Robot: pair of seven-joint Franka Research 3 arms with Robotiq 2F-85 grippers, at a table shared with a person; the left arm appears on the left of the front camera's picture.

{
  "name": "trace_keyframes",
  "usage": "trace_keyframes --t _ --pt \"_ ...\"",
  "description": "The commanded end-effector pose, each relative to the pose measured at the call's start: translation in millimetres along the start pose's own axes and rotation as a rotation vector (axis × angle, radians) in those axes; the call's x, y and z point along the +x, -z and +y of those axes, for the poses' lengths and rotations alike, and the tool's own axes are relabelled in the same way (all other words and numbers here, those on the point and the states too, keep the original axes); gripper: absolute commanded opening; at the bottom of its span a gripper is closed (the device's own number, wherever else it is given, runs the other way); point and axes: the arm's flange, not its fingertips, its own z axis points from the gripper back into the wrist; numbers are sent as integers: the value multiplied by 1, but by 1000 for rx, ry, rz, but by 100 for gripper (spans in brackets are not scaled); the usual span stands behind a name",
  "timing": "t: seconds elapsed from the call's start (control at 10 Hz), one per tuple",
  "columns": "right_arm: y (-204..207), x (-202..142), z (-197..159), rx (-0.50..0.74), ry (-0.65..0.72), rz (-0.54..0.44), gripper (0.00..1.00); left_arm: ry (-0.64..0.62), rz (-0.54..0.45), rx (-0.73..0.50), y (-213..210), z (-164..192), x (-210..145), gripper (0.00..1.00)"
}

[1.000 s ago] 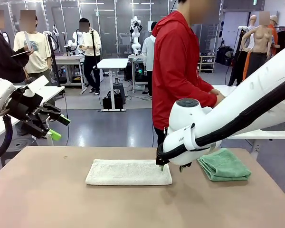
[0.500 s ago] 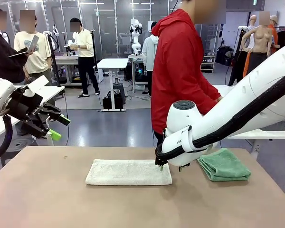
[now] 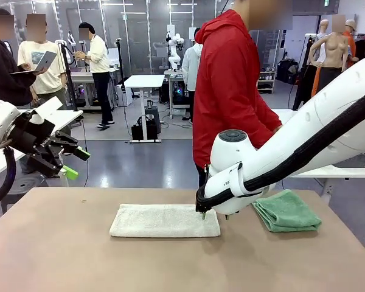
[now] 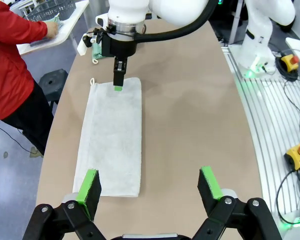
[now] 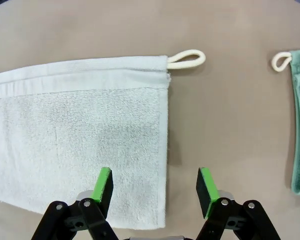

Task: Fold the towels and place them in the basket.
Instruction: When a person lays out a Towel with hook on the table, fold it in half twice.

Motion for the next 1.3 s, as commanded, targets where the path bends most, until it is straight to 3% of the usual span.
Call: trace_keyframes --t 0.0,0.4,0.5,0.8,0.9,1.2 --pt "15 7 6 -21 -2 -26 85 9 -15 -6 -2 -1 1 98" --pt "21 10 5 -8 -11 -39 85 9 -15 -6 -2 -1 1 98" --pt "21 11 5 -10 2 -35 65 9 -15 -6 -2 -1 1 98" --pt "17 14 3 8 1 -23 65 9 -15 -6 -2 -1 1 98" --pt "17 17 3 -4 17 -28 53 9 -15 -6 -2 -1 1 98" --pt "19 20 2 6 30 14 53 9 -15 -6 -2 -1 1 98"
